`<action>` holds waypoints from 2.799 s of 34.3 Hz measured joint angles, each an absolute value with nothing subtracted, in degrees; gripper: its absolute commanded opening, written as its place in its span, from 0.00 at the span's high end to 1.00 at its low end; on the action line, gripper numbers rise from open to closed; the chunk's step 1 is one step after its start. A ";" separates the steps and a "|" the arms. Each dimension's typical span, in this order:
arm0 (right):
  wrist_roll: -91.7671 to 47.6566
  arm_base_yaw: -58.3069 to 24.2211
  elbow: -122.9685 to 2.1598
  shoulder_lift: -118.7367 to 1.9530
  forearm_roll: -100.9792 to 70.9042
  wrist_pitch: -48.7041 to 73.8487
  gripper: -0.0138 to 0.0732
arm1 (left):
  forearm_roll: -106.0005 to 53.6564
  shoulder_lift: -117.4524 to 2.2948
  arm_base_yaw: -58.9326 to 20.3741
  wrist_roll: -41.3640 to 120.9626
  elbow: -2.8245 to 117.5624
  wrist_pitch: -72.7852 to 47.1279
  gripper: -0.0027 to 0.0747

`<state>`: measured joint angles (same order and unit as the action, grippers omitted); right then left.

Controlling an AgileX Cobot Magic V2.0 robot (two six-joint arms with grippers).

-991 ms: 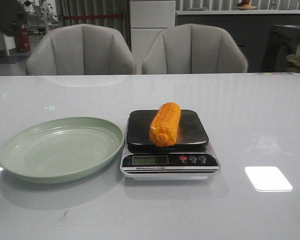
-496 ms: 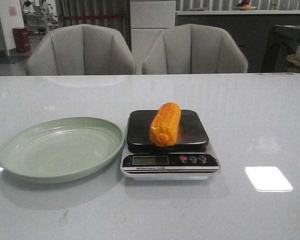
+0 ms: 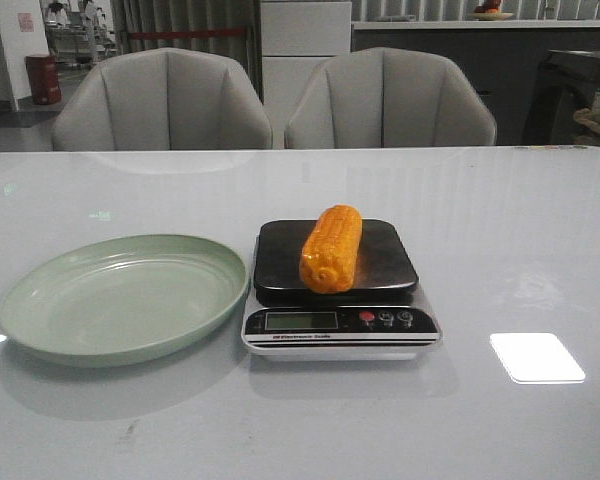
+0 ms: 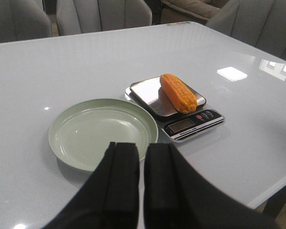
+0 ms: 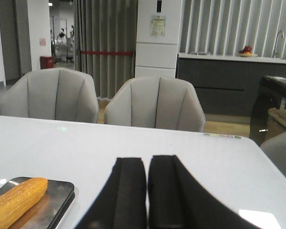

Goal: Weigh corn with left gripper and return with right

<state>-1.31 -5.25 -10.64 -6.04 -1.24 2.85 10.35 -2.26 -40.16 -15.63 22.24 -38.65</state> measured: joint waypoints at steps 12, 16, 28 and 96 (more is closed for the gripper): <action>-1.04 -5.25 -21.40 -20.18 -1.24 17.26 0.62 | 10.88 -2.26 -40.16 -15.63 22.02 -38.02 0.78; -0.94 -5.25 -21.40 -20.31 -1.24 17.55 0.52 | 10.88 -2.26 -40.16 -15.63 22.02 -38.02 0.78; -0.94 -16.93 -27.39 -32.26 -5.20 20.17 0.14 | 11.07 -2.26 -40.16 -15.63 21.89 -37.93 0.78; 44.56 -40.80 -95.28 -113.67 3.34 48.66 0.64 | 11.16 -2.26 -40.16 -15.63 21.44 -37.49 0.78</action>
<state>44.56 -40.80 -95.28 -113.67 3.34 48.66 11.16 -2.26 -40.16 -15.63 21.44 -37.49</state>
